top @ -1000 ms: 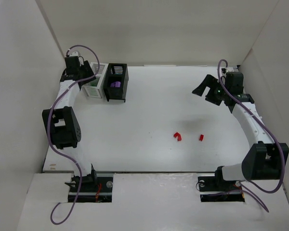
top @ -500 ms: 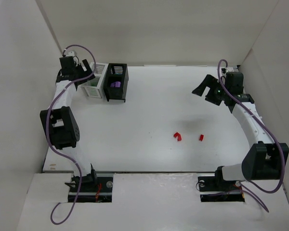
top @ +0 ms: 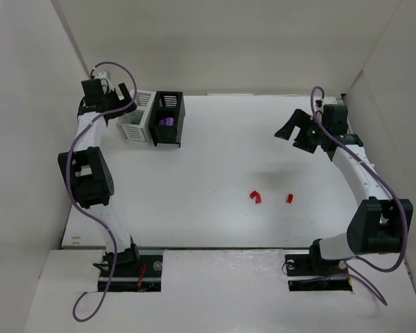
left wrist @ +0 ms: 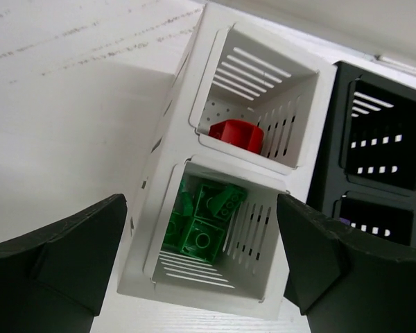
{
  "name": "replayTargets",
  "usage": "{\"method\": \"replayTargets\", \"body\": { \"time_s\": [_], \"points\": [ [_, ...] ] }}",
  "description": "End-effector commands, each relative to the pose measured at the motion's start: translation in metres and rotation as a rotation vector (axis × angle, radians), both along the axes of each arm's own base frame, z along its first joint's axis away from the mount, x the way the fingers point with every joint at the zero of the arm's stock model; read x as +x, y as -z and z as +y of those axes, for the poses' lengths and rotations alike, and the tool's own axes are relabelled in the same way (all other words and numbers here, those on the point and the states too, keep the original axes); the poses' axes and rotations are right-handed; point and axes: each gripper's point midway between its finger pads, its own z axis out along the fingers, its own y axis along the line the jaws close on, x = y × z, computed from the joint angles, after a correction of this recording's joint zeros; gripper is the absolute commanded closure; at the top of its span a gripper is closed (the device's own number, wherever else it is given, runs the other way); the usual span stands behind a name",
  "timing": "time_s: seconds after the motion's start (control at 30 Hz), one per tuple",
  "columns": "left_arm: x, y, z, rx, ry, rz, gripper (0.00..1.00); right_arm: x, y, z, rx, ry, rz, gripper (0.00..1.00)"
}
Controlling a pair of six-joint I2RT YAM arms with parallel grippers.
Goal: Sort the legos into containers by color
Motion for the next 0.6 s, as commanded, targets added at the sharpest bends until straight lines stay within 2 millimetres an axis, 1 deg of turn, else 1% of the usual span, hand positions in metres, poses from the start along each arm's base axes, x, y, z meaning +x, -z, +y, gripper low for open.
{"method": "replayTargets", "body": {
  "time_s": [0.0,0.03,0.07,0.13,0.17,0.2,0.23,0.37,0.4,0.43,0.47,0.5,0.57],
  "points": [
    [0.007,-0.014,-0.004,0.000,0.044,-0.043,0.13,0.006,-0.013,0.002,0.009,-0.031,-0.065,0.00],
    [0.005,-0.009,-0.004,-0.002,0.044,-0.031,0.11,0.005,-0.011,0.002,0.009,-0.031,-0.065,0.00],
    [0.005,-0.007,-0.004,-0.010,0.039,-0.031,0.11,0.004,-0.015,0.002,0.009,-0.031,-0.076,0.00],
    [0.005,-0.007,-0.007,-0.018,0.052,-0.033,0.11,0.005,-0.014,0.001,0.002,-0.022,-0.076,0.00],
    [0.006,-0.009,-0.007,-0.016,0.052,-0.042,0.11,0.004,-0.018,0.001,0.002,-0.022,-0.085,0.00],
    [0.005,-0.010,-0.011,-0.030,0.074,-0.045,0.11,0.003,-0.014,0.001,0.002,-0.022,-0.076,0.00],
    [0.003,-0.006,-0.013,-0.038,0.083,-0.036,0.11,0.003,-0.014,0.001,0.002,-0.022,-0.076,0.00],
    [-0.004,-0.004,-0.026,-0.080,0.132,-0.040,0.11,0.004,-0.016,0.002,0.008,-0.029,-0.085,0.00],
    [-0.006,-0.004,-0.028,-0.082,0.141,-0.052,0.11,0.004,-0.016,0.002,0.008,-0.029,-0.085,0.00],
    [-0.007,-0.002,-0.030,-0.098,0.146,-0.050,0.11,0.002,-0.011,0.002,0.008,-0.029,-0.075,0.00],
    [-0.009,0.002,-0.030,-0.100,0.145,-0.042,0.11,0.002,-0.011,0.002,0.008,-0.029,-0.074,0.00],
    [-0.009,-0.003,-0.031,-0.105,0.141,-0.050,0.11,0.002,-0.011,0.002,0.008,-0.029,-0.074,0.00],
    [-0.013,0.004,-0.033,-0.115,0.149,-0.038,0.11,0.002,-0.011,0.002,0.008,-0.029,-0.074,0.00]
  ]
}}
